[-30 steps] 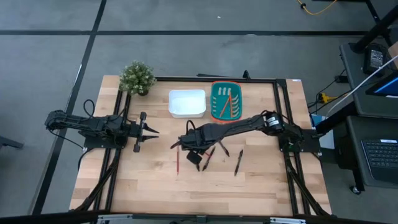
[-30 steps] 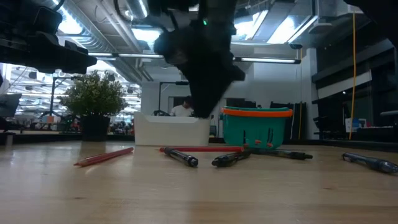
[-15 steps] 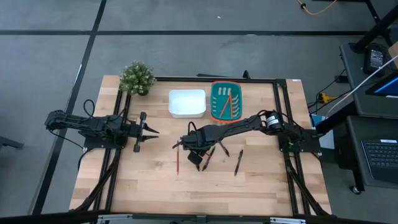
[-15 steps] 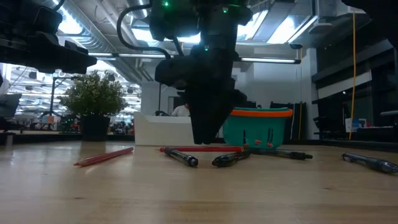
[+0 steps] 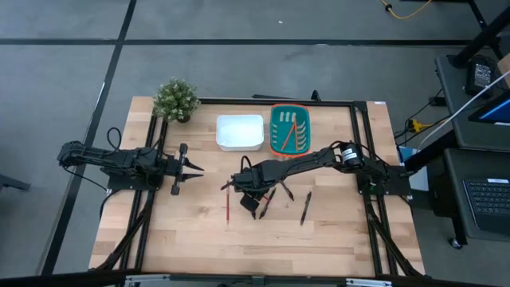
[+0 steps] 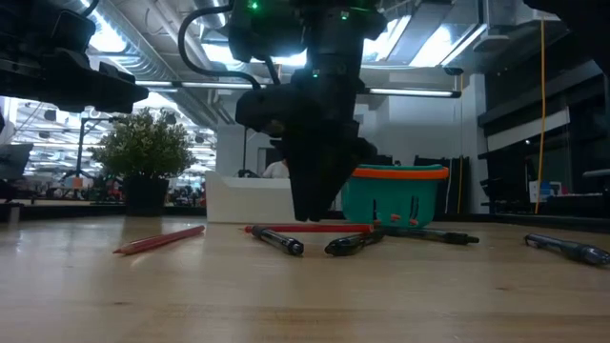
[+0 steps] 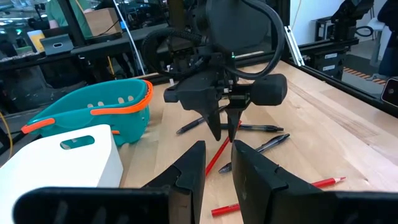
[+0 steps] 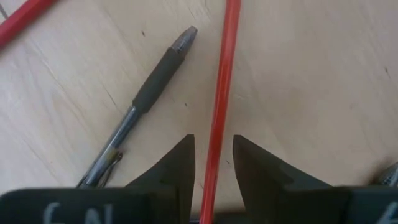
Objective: Sort pens & pencils
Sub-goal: Put the right red pencil into the blue bin
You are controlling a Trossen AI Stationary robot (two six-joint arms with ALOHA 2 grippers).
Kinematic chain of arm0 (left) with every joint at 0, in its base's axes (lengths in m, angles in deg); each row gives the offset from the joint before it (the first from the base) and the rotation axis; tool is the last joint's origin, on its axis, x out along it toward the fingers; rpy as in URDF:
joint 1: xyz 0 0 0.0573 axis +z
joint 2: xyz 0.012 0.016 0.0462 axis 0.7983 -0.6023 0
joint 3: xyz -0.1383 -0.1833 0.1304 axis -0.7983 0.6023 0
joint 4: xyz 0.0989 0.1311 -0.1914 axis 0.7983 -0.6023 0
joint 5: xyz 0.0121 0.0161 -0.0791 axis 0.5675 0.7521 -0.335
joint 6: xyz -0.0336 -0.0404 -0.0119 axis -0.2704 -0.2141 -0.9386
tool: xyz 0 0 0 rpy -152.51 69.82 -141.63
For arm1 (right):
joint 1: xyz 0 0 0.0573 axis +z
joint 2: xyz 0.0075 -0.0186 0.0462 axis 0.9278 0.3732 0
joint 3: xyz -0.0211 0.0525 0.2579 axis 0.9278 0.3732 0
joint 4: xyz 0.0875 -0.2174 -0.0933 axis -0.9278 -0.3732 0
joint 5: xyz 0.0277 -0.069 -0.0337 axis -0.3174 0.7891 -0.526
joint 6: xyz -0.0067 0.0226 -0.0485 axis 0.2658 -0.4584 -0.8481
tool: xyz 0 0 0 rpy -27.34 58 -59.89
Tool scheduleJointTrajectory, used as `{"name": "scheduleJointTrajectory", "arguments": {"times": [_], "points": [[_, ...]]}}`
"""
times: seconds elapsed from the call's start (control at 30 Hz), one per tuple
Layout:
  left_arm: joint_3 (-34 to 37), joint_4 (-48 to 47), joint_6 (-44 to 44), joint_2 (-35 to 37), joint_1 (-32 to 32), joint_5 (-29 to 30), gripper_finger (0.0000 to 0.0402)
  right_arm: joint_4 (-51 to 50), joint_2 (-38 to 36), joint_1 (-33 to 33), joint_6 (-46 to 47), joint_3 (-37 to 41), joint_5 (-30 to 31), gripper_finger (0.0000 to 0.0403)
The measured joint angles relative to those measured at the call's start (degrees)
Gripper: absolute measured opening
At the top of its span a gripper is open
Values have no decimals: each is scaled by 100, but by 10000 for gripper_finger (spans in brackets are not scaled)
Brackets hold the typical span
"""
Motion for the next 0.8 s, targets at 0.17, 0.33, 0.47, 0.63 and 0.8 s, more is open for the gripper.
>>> {"name": "scheduleJointTrajectory", "arguments": {"times": [0.17,0.33,0.47,0.63,0.8], "points": [[0,0,0,1,0,-1,72,20,33,0,-11,0,0,110],[0,0,-2,1,1,-1,72,22,33,0,-15,0,0,110],[0,0,-2,1,0,-1,72,24,33,0,-14,0,0,110],[0,0,-2,1,-1,-1,72,27,33,0,-11,0,2,110],[0,0,0,1,0,-1,72,97,193,-2,-16,-4,-18,110]]}}
